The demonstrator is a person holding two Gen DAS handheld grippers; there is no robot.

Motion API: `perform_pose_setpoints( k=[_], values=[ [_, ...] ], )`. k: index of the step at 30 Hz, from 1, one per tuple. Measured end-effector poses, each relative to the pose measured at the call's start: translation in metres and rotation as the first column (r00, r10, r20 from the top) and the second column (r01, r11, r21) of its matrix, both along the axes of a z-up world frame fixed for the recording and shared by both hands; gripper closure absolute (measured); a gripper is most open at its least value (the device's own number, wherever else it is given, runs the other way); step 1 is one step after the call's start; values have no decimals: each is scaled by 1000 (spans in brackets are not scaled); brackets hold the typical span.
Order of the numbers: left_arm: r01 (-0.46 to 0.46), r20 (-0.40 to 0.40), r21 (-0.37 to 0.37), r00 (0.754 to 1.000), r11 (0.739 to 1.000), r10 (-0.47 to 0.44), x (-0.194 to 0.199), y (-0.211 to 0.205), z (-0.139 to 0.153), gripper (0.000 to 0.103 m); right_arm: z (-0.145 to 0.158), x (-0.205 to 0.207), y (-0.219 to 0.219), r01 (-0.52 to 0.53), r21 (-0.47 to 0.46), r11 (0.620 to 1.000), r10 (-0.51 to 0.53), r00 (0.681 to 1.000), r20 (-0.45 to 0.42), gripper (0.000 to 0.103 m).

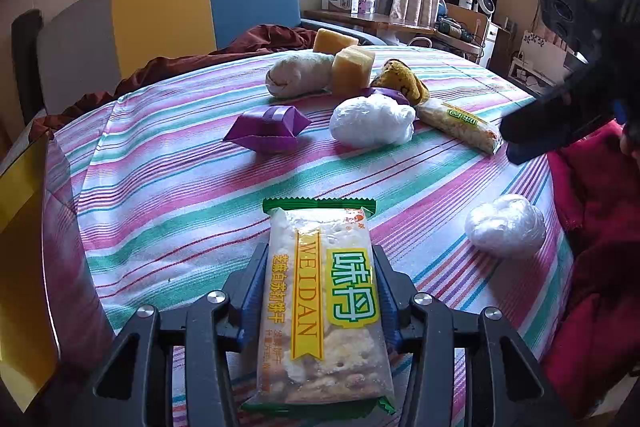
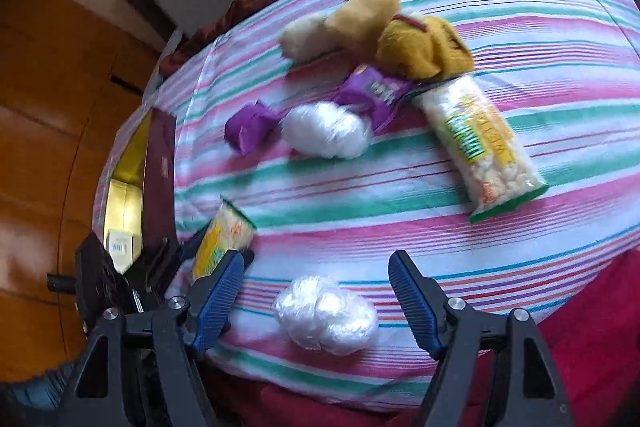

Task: Organize objects
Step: 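Grasp the plastic-wrapped white ball with the right tool while the left tool carries the cracker pack, then lower the cracker pack into the gold tray and open the left tool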

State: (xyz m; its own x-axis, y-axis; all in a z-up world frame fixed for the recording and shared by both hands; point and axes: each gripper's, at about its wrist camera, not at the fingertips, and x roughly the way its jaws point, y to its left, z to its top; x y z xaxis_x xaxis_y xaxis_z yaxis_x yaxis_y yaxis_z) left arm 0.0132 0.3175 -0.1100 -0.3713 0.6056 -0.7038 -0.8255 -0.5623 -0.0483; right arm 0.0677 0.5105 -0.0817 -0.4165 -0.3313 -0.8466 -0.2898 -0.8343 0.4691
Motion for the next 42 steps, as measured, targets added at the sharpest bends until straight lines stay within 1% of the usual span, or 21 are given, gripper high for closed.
perform_pose_setpoints(
  k=[2,4,6,8,11,14,15,16,18,20,22,25,27,28,30,31,33,36,39,40,42],
  values=[
    [-2,5,5,1000,1000,2,0,-2,0,54,-3,-6,-15,-87,54,995,84,995,53,27],
    [-2,5,5,1000,1000,2,0,-3,0,54,-7,-10,-29,-164,103,981,153,982,107,28],
    [-3,9,6,1000,1000,3,0,-3,0,54,-12,-12,-39,-219,152,964,196,968,155,28],
    [-5,9,5,1000,1000,5,0,-4,0,54,-16,-14,-47,-258,203,945,217,955,203,30],
    [-8,10,2,1000,1000,8,0,-4,0,54,-24,-17,-56,-300,258,918,229,935,269,41],
    [-11,11,-3,1000,1000,11,0,-4,1,55,-30,-20,-61,-321,318,892,223,925,309,63],
    [-11,10,-5,1000,1000,11,1,-5,1,55,-31,-20,-64,-338,334,880,232,919,319,63],
    [-11,9,-7,1000,1000,11,2,-6,1,55,-31,-20,-67,-349,354,868,240,917,318,64],
    [-14,14,-16,1000,1000,14,2,-7,3,55,-31,-21,-71,-362,370,856,249,915,318,65],
    [-16,24,-25,1000,1000,16,3,-8,6,55,-31,-21,-71,-356,378,855,246,919,309,65],
    [-21,42,-17,999,1000,21,5,-15,12,55,-32,-21,-71,-345,374,861,241,924,298,65],
    [-32,35,25,999,999,31,8,-29,34,55,-33,-20,-71,-342,363,867,245,926,287,65],
    [-55,42,75,998,996,52,3,-44,55,55,-32,-18,-69,-333,356,873,242,930,275,65],
    [-73,34,92,997,993,70,0,-53,65,55,-31,-17,-68,-326,352,877,241,933,266,65],
    [-122,33,100,992,987,120,-14,-72,83,55,-30,-15,-66,-311,352,883,231,940,251,65],
    [-157,37,105,987,982,154,-23,-84,90,55,-29,-14,-66,-307,354,883,230,942,245,65],
    [-233,50,88,972,968,229,-46,-109,99,55,-29,-12,-66,-303,358,884,227,944,238,65],
    [-365,60,54,930,929,362,-86,-150,107,55,-28,-10,-66,-293,372,881,218,948,230,65],
    [-491,57,31,870,870,489,-123,-196,112,55,-27,-7,-63,-279,372,885,210,954,216,65],
    [-531,53,18,846,847,530,-136,-211,113,55,-27,-6,-63,-277,373,886,209,955,212,65],
    [-576,73,-18,814,817,576,-158,-235,108,55,-26,-4,-62,-272,374,887,207,957,206,65]
  ],
)
